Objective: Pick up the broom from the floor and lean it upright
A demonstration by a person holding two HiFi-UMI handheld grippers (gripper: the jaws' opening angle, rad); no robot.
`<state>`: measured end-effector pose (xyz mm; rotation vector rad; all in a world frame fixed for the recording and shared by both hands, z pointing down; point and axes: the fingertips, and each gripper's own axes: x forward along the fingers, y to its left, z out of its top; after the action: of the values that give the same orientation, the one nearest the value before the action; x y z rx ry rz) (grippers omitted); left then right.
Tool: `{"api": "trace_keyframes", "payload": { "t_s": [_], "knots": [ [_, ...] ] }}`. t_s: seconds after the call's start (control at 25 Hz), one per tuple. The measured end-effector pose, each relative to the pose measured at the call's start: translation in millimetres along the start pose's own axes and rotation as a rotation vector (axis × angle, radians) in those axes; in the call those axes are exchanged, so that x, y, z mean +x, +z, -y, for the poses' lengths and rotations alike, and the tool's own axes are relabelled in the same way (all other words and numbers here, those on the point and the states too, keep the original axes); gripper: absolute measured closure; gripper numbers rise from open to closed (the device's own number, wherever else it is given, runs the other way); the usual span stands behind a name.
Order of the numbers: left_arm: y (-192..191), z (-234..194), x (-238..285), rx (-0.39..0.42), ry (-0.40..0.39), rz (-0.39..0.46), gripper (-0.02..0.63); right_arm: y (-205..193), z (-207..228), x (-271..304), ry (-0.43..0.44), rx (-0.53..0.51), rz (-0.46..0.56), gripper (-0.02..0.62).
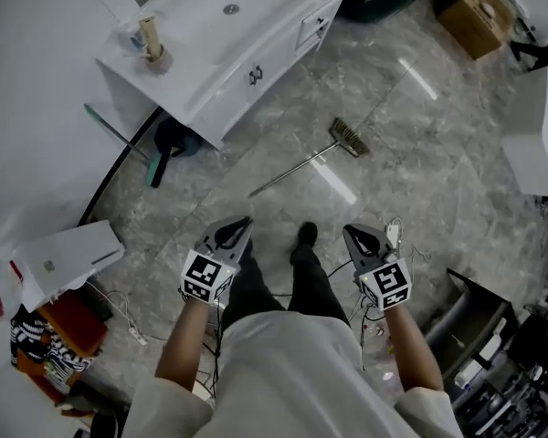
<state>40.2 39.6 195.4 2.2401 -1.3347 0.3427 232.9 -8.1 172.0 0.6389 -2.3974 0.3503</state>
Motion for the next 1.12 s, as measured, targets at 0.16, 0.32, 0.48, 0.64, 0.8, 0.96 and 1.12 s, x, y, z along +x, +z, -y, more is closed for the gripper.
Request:
{"api": "trace_keyframes", "payload": {
  "t_s": [0.16, 0.32, 0.48, 0.64, 0.8, 0.96, 1.12],
  "knots": [
    [-17.5, -3.2, 31.0, -0.047, 0.094, 0.006, 0.584, -18.1, 37.3, 23.2, 0.095, -0.039, -0.033, 0.592],
    [-40.7, -10.5, 60.6, -0.084, 0.145, -0.004, 0.584, -35.5, 59.5, 58.7, 0.178, -0.086, -0.066, 0.593],
    [-61.5, -22.0, 82.0, -0.186, 0.186, 0.015, 0.584, -48.8, 73.3, 99.3, 0.258, -0.123, -0.084, 0.593],
    [-91.8, -40.5, 99.9, -0.219, 0.211, 0.014, 0.584, -65.9, 74.6, 146.6, 0.335, -0.100, -0.091, 0.594],
    [-135.7, -65.7, 120.9, -0.194, 0.216, -0.004, 0.584, -92.2, 69.9, 198.4, 0.376, -0.067, -0.102, 0.594],
    [-191.9, -88.2, 151.8, -0.124, 0.185, -0.056, 0.585, -128.3, 66.0, 254.8, 0.376, -0.128, -0.124, 0.594],
    [-248.5, -118.6, 177.2, -0.137, 0.163, -0.070, 0.584, -174.1, 67.3, 316.9, 0.314, -0.152, -0.114, 0.594]
  ]
}}
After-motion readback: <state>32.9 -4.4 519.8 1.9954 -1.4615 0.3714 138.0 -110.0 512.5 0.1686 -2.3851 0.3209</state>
